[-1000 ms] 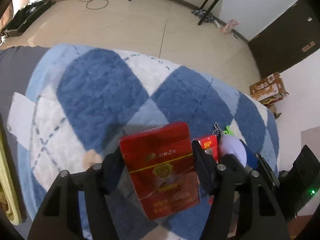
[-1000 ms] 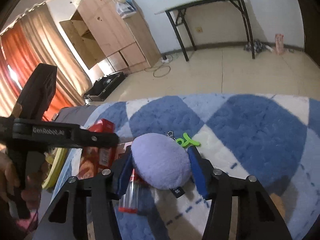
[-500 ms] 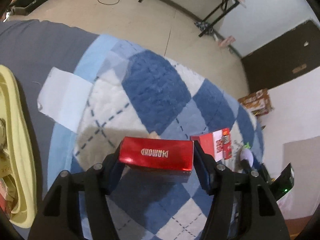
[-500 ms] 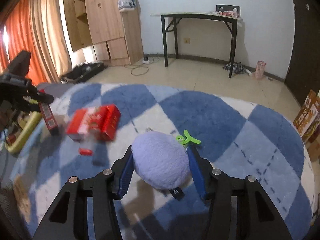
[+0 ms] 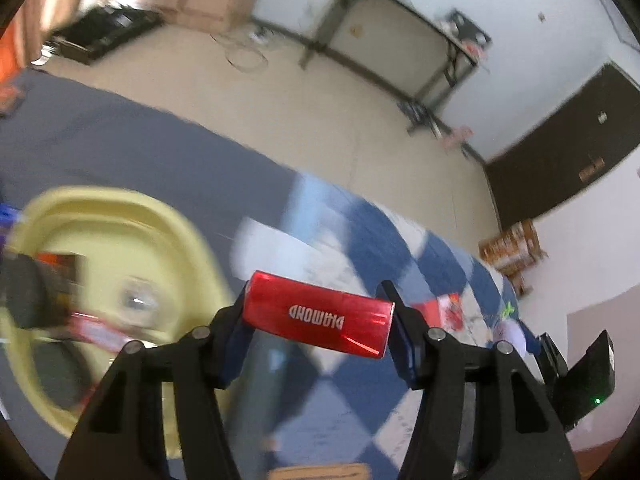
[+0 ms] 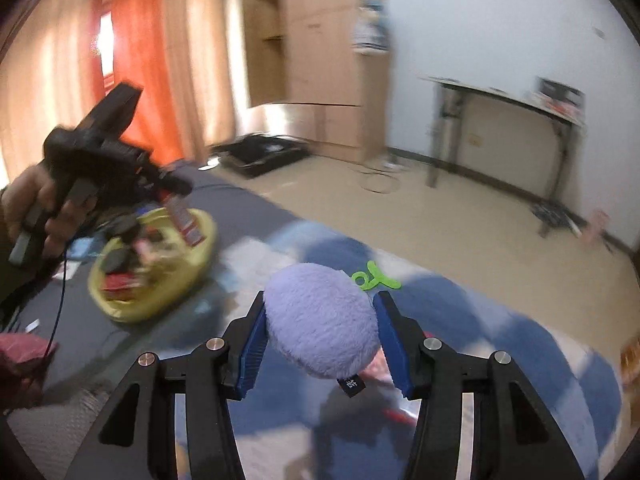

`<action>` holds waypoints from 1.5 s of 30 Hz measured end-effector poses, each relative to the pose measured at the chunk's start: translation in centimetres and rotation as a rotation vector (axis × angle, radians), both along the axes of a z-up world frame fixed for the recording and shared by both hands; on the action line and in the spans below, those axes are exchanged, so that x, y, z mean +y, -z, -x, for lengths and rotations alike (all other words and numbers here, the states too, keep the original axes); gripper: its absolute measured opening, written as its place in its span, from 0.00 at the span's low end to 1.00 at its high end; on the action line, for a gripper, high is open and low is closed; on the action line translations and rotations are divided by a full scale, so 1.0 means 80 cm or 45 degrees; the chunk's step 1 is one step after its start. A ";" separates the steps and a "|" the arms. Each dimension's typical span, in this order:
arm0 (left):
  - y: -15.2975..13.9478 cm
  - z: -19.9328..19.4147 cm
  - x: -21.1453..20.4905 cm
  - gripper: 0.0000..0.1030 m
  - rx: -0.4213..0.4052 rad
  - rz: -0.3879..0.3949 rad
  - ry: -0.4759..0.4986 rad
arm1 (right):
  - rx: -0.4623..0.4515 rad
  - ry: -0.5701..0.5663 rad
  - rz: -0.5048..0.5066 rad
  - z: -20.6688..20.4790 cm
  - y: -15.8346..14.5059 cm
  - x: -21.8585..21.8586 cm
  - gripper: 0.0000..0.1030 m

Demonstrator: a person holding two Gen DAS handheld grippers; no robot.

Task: Organize rigid objects
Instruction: 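Drop the Diamond box into the yellow tray with the left tool while the right tool drops the plush ball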

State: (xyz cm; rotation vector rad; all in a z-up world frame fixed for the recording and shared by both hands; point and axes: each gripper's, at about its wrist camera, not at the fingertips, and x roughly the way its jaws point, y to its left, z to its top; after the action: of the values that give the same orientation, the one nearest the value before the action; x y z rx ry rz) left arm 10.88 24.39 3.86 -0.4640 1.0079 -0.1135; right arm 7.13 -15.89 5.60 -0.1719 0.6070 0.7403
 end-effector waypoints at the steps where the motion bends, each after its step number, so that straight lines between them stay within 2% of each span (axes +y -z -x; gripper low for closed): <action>1: -0.009 0.011 0.023 0.58 -0.028 -0.032 -0.043 | 0.002 -0.054 0.003 -0.002 -0.005 0.028 0.50; 4: -0.021 0.050 0.097 0.58 -0.140 -0.095 -0.169 | 0.039 -0.200 0.035 -0.002 -0.009 0.116 0.50; 7: -0.007 0.071 0.160 0.58 -0.170 -0.142 -0.266 | 0.044 -0.309 0.104 0.002 -0.001 0.195 0.50; 9: 0.011 0.068 0.192 0.58 -0.164 -0.127 -0.311 | 0.074 -0.365 0.149 0.000 0.012 0.242 0.50; 12: 0.038 0.043 0.219 0.58 -0.132 -0.049 -0.319 | 0.126 -0.383 0.175 -0.015 0.033 0.300 0.50; 14: 0.047 0.024 0.226 0.58 -0.124 -0.040 -0.317 | 0.145 -0.382 0.198 -0.030 0.048 0.330 0.50; 18: 0.066 -0.007 0.228 0.58 -0.092 -0.090 -0.302 | 0.153 -0.358 0.230 -0.054 0.069 0.382 0.50; 21: 0.084 -0.004 0.230 0.58 -0.071 -0.119 -0.282 | 0.177 -0.342 0.214 -0.063 0.077 0.409 0.50; 24: 0.098 0.003 0.233 0.58 -0.065 -0.089 -0.286 | 0.179 -0.357 0.239 -0.065 0.091 0.425 0.50; 27: 0.109 0.005 0.236 0.60 -0.059 -0.114 -0.301 | 0.179 -0.343 0.251 -0.070 0.101 0.438 0.51; 29: 0.119 0.001 0.242 0.67 -0.007 -0.099 -0.325 | 0.212 -0.329 0.226 -0.077 0.105 0.446 0.54; 30: 0.123 0.002 0.245 0.71 0.013 -0.061 -0.339 | 0.221 -0.323 0.219 -0.078 0.106 0.449 0.58; 31: 0.124 0.004 0.247 0.82 0.005 -0.035 -0.347 | 0.220 -0.320 0.220 -0.078 0.105 0.451 0.60; 32: 0.122 0.008 0.248 0.91 -0.012 -0.024 -0.358 | 0.210 -0.325 0.216 -0.075 0.103 0.453 0.66; 33: 0.115 0.014 0.249 0.95 -0.040 -0.016 -0.377 | 0.195 -0.328 0.200 -0.072 0.098 0.452 0.78; 34: 0.108 0.018 0.249 1.00 -0.064 -0.011 -0.386 | 0.180 -0.322 0.180 -0.069 0.091 0.442 0.84; 36: 0.089 0.021 0.244 1.00 -0.110 -0.030 -0.373 | 0.145 -0.283 0.121 -0.064 0.073 0.423 0.99; 38: 0.075 0.015 0.231 1.00 -0.111 -0.044 -0.310 | 0.135 -0.236 0.073 -0.061 0.056 0.392 1.00; 41: 0.056 0.003 0.190 1.00 -0.119 -0.128 -0.209 | 0.094 -0.129 0.059 -0.059 0.037 0.315 1.00; 44: 0.043 -0.009 0.126 1.00 -0.130 -0.141 -0.054 | 0.082 0.014 0.112 -0.060 0.044 0.224 1.00; 45: 0.042 -0.014 0.092 1.00 -0.132 -0.147 0.028 | 0.084 0.102 0.142 -0.060 0.054 0.177 1.00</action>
State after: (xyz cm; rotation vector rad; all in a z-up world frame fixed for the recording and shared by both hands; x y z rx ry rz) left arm 12.04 31.78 0.50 -0.3383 0.9128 -0.0976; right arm 11.97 -1.73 1.31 -0.2253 0.7147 0.6369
